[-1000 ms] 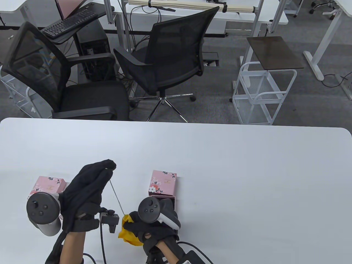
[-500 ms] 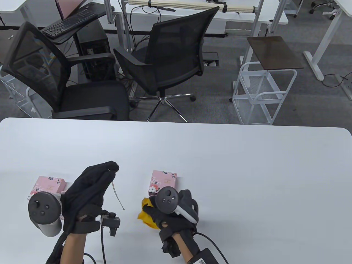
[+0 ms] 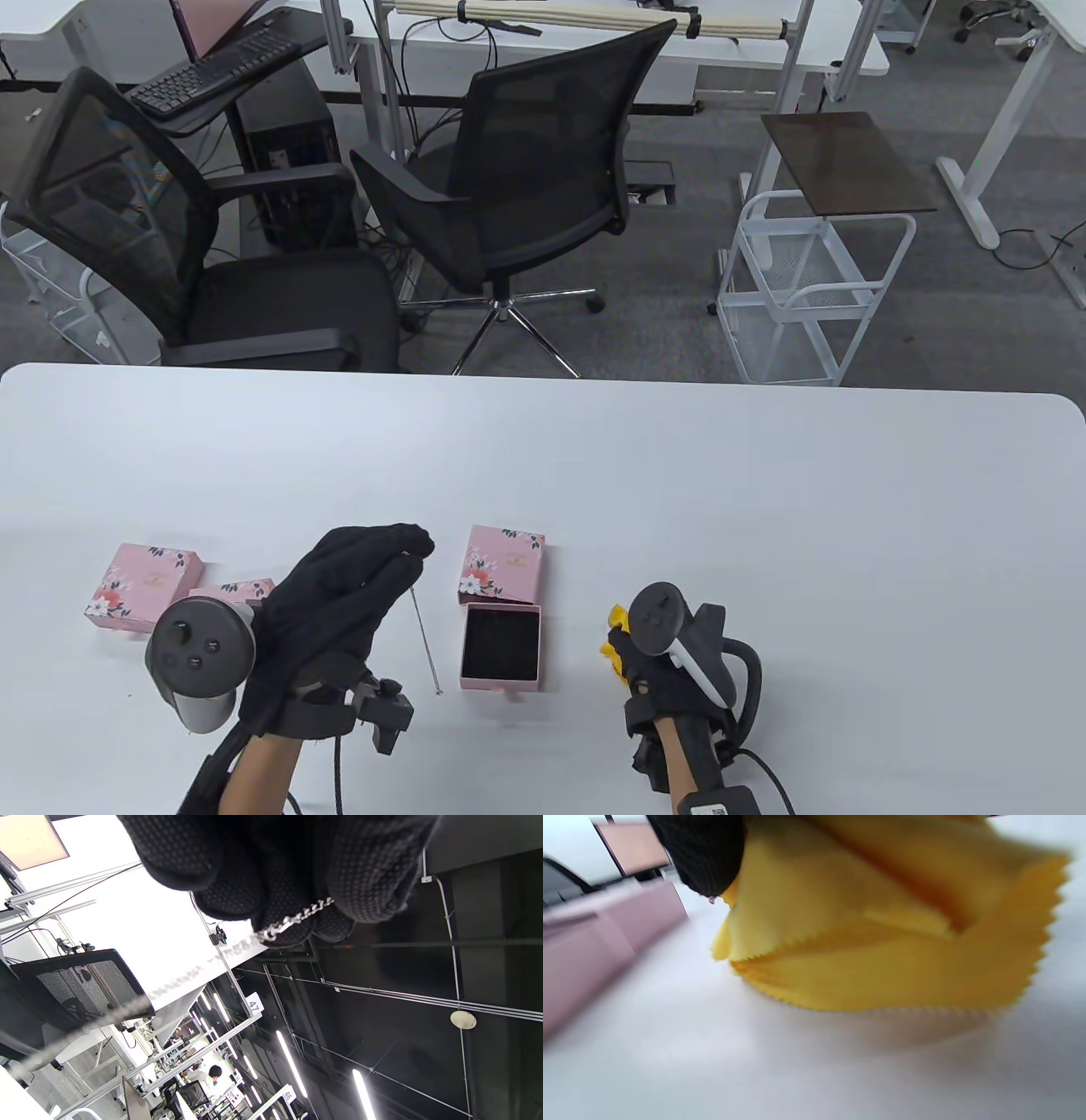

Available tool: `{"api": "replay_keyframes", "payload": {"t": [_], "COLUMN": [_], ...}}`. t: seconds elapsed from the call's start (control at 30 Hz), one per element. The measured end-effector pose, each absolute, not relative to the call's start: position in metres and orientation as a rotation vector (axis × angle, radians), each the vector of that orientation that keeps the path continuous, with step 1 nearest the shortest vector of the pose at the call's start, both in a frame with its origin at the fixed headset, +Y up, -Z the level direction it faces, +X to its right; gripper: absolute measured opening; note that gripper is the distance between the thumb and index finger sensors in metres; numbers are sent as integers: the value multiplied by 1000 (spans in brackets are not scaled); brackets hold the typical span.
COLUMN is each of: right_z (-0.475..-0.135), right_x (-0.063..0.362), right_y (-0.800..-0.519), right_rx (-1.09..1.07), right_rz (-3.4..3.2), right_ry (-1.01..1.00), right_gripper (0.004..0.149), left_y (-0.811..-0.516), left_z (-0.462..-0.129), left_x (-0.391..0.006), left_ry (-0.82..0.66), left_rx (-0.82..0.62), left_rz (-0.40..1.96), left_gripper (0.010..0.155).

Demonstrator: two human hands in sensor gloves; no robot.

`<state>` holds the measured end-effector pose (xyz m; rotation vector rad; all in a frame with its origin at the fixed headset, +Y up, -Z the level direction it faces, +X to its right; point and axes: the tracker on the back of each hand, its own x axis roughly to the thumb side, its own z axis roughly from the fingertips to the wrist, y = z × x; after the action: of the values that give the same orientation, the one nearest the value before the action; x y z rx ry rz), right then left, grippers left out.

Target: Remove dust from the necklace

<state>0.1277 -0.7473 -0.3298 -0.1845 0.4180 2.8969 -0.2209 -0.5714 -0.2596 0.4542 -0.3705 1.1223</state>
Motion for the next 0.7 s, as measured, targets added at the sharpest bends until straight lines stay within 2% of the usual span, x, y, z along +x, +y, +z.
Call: {"api": "replay_keyframes", "payload": {"t": [0.07, 0.2, 0.47, 0.57, 0.7], "right_z": [-331, -331, -321, -316, -303], "right_x": [124, 122, 128, 125, 109], "right_y": [-756, -756, -731, -716, -688], "right_rx": [-148, -151, -99, -33, 142], "right_rz": [2932, 2991, 2864, 2843, 2691], "right_ry": [483, 518, 378, 272, -154], "right_gripper": [62, 78, 88, 87, 75], "left_y": [-572, -572, -575, -577, -580], "left_z": [-260, -260, -262, -264, -268], "left_x": [-220, -220, -217, -216, -212], "left_ry": [-372, -375, -370, -368, -361], "left_rx": [456, 454, 443, 435, 413], "left_rz": [1120, 1115, 1109, 1105, 1105], "left_gripper": [36, 36, 36, 36, 36]}}
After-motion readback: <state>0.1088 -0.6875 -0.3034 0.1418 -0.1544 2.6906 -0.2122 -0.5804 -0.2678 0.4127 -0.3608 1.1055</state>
